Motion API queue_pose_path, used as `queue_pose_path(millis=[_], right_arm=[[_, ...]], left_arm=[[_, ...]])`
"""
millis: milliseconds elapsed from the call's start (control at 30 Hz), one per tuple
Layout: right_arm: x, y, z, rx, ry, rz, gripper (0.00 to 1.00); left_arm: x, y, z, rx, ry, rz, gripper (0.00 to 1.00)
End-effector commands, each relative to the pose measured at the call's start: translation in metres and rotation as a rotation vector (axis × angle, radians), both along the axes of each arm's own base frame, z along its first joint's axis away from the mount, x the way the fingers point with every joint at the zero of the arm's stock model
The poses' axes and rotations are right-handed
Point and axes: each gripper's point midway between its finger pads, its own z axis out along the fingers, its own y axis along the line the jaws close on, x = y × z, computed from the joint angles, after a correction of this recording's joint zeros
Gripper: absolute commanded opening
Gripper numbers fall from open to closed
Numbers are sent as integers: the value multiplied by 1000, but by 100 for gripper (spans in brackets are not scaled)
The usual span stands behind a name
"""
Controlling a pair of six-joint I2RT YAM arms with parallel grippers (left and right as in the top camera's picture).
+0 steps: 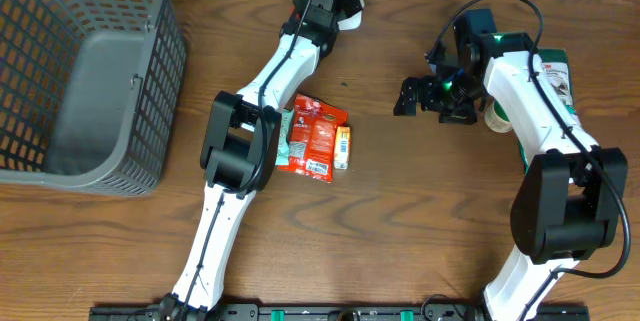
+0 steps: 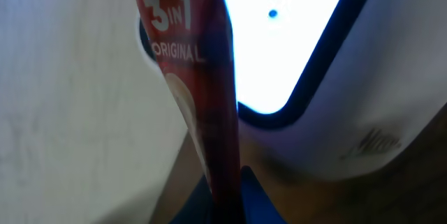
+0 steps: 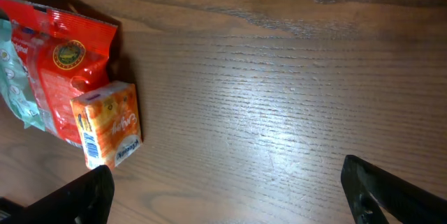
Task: Scan the item barcode
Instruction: 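Hold the red tube in front of the scanner with the left gripper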
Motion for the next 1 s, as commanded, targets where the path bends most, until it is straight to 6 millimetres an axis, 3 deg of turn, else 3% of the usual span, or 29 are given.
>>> queue_pose_path(millis=[0,100,200,367,433,500,533,633,733,833,933,967], right_arm=[[0,1,-2,-3,4,3,99],[0,1,-2,-3,4,3,99],[0,1,-2,-3,4,3,99],[-4,11,3,61,34,-26,99],[-2,30,22,222,22,6,99],[0,27,44,297,8,16,85],[2,14,58,292,3,-7,77],[5,-30,101,278,-67,-48,73],[3,-84,136,261,-141,-179,78],[-7,-140,152,247,-186,-338,80],[-18,-169,152,244,-175,-426,81],[-20,-175,152,244,-171,-446,81]], left_arm=[[-12,-5,83,-150,-97,98,7],[-40,-12,129,-278,-92,158,7],[-92,-22,164,-442,39,180,7],[-177,-52,192,-712,365,92,7],[-198,-58,200,-787,444,90,7],[-209,-66,203,-830,499,73,7],[-216,-74,203,-868,546,56,7],[-222,-93,191,-988,643,136,7],[-229,-113,171,-1052,711,250,7],[-244,-156,138,-1129,802,379,7],[-258,-210,94,-1181,881,458,7],[-268,-237,74,-1188,922,457,7]])
